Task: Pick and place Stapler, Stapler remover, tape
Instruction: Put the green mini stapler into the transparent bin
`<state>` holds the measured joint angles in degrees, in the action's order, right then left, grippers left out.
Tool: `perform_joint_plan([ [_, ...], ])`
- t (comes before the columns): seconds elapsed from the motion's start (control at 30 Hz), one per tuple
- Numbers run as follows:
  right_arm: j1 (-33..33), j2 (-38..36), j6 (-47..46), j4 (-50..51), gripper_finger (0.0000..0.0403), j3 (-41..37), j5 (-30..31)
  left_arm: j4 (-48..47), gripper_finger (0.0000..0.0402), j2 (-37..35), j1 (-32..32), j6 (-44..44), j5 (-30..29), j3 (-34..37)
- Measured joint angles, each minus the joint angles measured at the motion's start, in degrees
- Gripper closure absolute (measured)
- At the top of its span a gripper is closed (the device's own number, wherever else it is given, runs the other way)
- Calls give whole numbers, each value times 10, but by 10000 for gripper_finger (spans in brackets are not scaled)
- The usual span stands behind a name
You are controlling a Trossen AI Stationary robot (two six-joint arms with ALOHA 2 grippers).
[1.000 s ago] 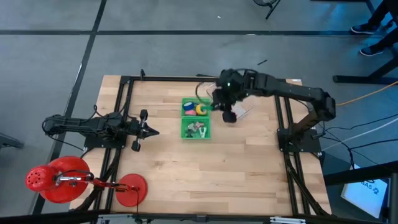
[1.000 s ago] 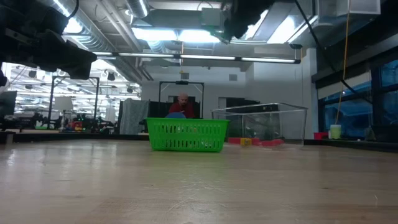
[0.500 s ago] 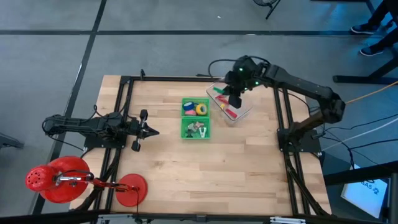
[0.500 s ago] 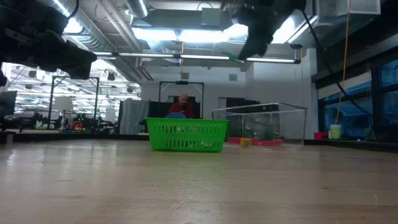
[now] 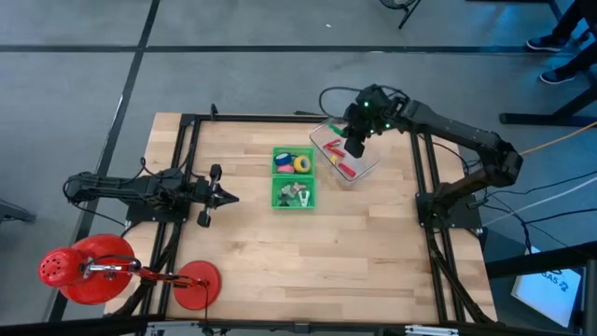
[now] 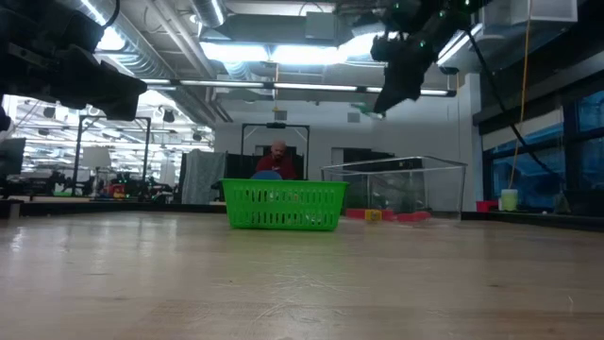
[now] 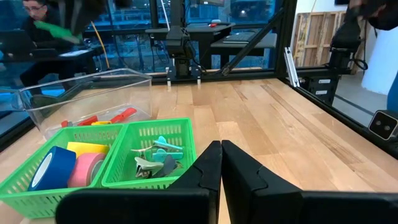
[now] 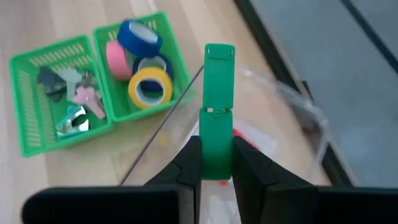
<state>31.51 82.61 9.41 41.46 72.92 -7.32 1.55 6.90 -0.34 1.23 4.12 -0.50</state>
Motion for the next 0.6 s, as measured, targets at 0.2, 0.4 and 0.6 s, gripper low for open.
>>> perform_joint_plan([
  [0.2,10,1,-5,-117,347,-120,1,0,395,0,0,0,0,0],
  [0.4,25,1,-35,-217,347,-223,3,0,397,0,0,0,0,0],
  [0.6,27,1,-48,-256,308,-268,3,0,393,0,0,0,0,0],
])
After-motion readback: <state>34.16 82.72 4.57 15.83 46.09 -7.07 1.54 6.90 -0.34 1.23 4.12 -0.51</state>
